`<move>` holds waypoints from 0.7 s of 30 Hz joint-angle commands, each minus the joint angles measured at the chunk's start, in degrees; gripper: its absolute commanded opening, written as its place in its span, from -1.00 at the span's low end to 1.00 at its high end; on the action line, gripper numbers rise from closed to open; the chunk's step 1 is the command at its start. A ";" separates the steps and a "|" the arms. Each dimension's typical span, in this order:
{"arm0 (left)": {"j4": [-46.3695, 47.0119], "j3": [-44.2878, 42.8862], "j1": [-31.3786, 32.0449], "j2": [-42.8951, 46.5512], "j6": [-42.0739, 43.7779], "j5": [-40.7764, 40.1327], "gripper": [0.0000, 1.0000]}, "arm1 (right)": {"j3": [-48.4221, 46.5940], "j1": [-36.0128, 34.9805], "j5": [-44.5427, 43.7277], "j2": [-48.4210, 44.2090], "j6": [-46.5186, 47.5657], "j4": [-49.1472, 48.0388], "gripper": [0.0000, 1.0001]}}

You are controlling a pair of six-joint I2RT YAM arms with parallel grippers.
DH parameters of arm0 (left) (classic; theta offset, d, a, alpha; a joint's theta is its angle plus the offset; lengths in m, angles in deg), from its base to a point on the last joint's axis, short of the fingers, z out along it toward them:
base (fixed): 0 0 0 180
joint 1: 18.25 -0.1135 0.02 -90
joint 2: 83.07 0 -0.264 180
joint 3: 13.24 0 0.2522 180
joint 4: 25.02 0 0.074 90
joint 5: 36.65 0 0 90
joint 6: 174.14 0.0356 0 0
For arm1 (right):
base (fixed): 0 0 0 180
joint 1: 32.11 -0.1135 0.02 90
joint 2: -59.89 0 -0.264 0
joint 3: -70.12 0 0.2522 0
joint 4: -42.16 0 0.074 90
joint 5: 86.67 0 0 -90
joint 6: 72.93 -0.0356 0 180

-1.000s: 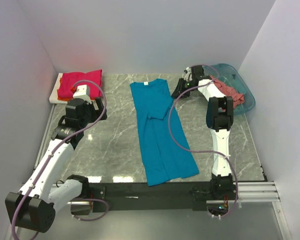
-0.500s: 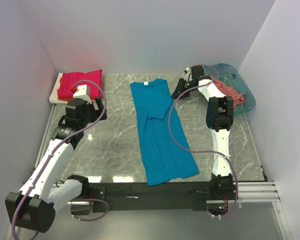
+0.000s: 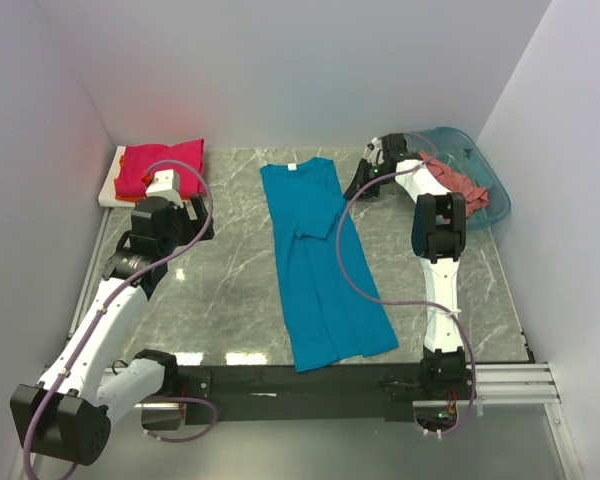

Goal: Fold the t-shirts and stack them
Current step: Fold the tshirt

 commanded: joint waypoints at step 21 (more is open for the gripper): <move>0.64 -0.27 0.18 0.62 1.16 -0.04 0.74 | -0.43 -0.10 -1.09 -6.48 3.03 -2.37 -1.00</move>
